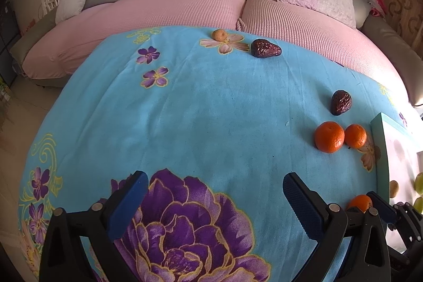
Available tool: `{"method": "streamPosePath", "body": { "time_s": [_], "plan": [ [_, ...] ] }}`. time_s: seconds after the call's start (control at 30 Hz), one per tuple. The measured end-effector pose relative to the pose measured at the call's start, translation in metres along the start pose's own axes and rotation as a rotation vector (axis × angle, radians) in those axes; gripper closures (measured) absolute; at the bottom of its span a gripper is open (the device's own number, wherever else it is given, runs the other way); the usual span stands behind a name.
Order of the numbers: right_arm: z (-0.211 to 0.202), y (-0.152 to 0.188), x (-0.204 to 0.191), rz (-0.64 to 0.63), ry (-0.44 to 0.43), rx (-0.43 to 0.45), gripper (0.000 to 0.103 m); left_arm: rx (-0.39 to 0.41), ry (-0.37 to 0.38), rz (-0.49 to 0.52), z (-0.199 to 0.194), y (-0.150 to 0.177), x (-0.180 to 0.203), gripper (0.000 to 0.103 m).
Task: Organize fruits
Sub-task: 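Grasp an orange on the bedspread with the right tool, then grasp a second orange with the left tool while the right tool carries its orange toward the tray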
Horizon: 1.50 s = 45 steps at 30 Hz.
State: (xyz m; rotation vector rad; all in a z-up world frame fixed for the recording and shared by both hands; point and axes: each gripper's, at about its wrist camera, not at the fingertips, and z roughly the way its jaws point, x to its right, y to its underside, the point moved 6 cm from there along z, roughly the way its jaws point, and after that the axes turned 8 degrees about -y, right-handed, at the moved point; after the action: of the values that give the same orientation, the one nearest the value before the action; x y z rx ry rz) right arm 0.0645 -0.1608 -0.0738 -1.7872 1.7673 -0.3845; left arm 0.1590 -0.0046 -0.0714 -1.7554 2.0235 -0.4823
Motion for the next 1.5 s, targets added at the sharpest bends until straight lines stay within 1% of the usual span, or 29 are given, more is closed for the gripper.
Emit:
{"method": "streamPosePath", "body": {
  "time_s": [0.2, 0.4, 0.47, 0.67, 0.73, 0.87, 1.03, 1.23, 1.27, 1.33, 1.4, 1.47, 1.5],
  "plan": [
    [-0.020, -0.007, 0.010, 0.040, -0.009, 0.061, 0.066, 0.006, -0.003, 0.010, 0.000, -0.001, 0.007, 0.000],
    [-0.049, -0.017, 0.029, 0.088, 0.001, 0.145, 0.066, 0.022, 0.022, 0.025, -0.005, -0.006, 0.022, 0.000],
    [-0.056, -0.018, 0.036, 0.105, 0.008, 0.163, 0.066, 0.026, 0.045, 0.036, -0.007, -0.008, 0.031, 0.000],
    [-0.073, -0.014, 0.066, 0.163, 0.040, 0.188, 0.066, 0.025, 0.154, 0.062, -0.013, -0.017, 0.064, 0.000],
    [-0.078, -0.012, 0.076, 0.180, 0.052, 0.196, 0.066, 0.022, 0.173, 0.080, -0.014, -0.020, 0.075, 0.001],
    [-0.093, -0.006, 0.101, 0.217, 0.103, 0.216, 0.066, 0.016, 0.192, 0.111, -0.013, -0.029, 0.093, 0.001],
    [-0.112, 0.005, 0.135, 0.289, 0.165, 0.241, 0.066, -0.008, 0.244, 0.130, -0.011, -0.040, 0.115, 0.008],
    [-0.123, 0.013, 0.155, 0.343, 0.185, 0.252, 0.066, -0.031, 0.274, 0.147, -0.004, -0.047, 0.138, 0.015],
    [-0.123, 0.013, 0.155, 0.345, 0.183, 0.253, 0.066, -0.035, 0.271, 0.159, -0.003, -0.046, 0.142, 0.015],
    [-0.123, 0.013, 0.155, 0.344, 0.179, 0.252, 0.066, -0.047, 0.255, 0.170, 0.002, -0.042, 0.145, 0.020],
    [-0.122, 0.014, 0.154, 0.341, 0.173, 0.251, 0.066, -0.061, 0.245, 0.157, 0.009, -0.040, 0.145, 0.022],
    [-0.122, 0.014, 0.154, 0.341, 0.169, 0.249, 0.066, -0.073, 0.240, 0.141, 0.013, -0.038, 0.142, 0.029],
    [-0.121, 0.014, 0.154, 0.341, 0.169, 0.248, 0.066, -0.077, 0.236, 0.136, 0.015, -0.037, 0.140, 0.037]
  ]
}}
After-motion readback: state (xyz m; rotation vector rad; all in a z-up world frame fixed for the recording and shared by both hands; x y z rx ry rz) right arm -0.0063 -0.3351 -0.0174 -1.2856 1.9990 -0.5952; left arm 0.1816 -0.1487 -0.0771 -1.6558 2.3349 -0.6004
